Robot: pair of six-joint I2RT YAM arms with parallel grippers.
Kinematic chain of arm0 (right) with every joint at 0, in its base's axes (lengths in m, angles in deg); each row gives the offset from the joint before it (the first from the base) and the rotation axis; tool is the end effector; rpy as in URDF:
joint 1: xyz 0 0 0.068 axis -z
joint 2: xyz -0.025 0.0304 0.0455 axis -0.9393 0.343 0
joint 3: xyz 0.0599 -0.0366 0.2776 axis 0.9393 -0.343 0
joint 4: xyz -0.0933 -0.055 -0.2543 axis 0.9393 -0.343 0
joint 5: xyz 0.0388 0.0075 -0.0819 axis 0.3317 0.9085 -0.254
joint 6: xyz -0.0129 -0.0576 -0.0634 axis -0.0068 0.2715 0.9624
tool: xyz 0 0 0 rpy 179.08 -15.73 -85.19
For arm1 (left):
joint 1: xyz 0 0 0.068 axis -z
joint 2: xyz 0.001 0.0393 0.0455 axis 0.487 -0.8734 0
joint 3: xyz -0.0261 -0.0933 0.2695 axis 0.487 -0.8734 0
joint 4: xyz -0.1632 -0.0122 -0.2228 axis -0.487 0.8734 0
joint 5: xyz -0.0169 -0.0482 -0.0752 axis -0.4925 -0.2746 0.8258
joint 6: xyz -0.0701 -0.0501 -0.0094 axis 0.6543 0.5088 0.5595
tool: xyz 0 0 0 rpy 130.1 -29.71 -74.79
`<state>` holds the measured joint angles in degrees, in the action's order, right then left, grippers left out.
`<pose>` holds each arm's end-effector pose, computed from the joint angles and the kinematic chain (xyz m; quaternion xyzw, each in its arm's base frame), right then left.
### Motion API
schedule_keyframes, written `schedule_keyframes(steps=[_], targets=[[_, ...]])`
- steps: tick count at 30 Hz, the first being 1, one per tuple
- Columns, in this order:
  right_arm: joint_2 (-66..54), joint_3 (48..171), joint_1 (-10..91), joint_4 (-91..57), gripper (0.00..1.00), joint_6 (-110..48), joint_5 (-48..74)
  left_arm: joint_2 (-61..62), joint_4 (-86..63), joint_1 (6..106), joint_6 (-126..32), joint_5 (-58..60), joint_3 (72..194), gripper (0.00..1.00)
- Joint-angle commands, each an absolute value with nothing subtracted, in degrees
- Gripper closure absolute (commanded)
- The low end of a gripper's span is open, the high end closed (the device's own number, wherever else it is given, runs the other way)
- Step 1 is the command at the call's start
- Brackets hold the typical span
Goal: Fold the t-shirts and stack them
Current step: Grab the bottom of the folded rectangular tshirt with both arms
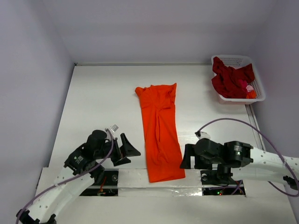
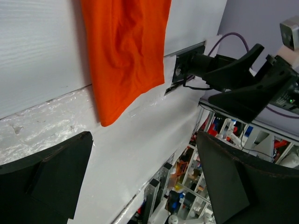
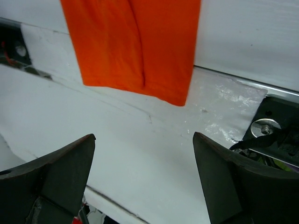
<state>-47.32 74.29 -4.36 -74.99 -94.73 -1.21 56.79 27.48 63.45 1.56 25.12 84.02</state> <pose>0.0485 0.1383 0.2262 -0.0134 0.9598 0.2443 0.1378 0.0845 -0.1072 0.2087 -0.0543 0.8503 -0.5051 0.1372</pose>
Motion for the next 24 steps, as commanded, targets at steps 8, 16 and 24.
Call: schedule_keyframes(steps=[8, 16, 24], targets=[[-51.47, 76.2, -4.15, -75.77, 0.07, -97.4, 0.0, 24.93, 5.49, 88.43, 4.8, 20.66, 90.99, 0.06], [-46.8, 75.07, -4.15, -72.44, 0.08, -93.62, 2.36, 42.38, 5.53, 97.51, 23.1, 13.53, 80.72, 0.05], [-37.94, 75.15, -2.92, -68.57, 0.09, -88.0, 5.18, 35.62, 0.47, 107.62, 30.25, 10.09, 78.13, 0.06]])
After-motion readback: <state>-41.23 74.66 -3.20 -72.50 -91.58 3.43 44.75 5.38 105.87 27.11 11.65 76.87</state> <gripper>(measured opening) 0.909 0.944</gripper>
